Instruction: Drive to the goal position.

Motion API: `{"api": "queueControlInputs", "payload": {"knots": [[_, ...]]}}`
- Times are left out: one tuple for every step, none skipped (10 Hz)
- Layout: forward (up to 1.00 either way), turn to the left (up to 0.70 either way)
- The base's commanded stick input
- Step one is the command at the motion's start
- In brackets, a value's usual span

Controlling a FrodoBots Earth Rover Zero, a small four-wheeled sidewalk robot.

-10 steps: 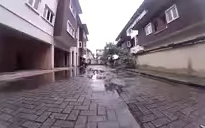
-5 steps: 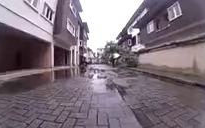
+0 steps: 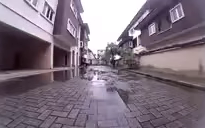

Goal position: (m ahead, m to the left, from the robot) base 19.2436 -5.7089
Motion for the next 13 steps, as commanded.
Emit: {"api": "queueControlInputs", "payload": {"knots": [[0.50,0.00],[0.50,0.00],[0.50,0.00],[0.50,0.00],[0.50,0.00],[0.50,0.00],[0.50,0.00],[0.50,0.00],[0.50,0.00],[0.50,0.00],[0.50,0.00],[0.50,0.00],[0.50,0.00]]}}
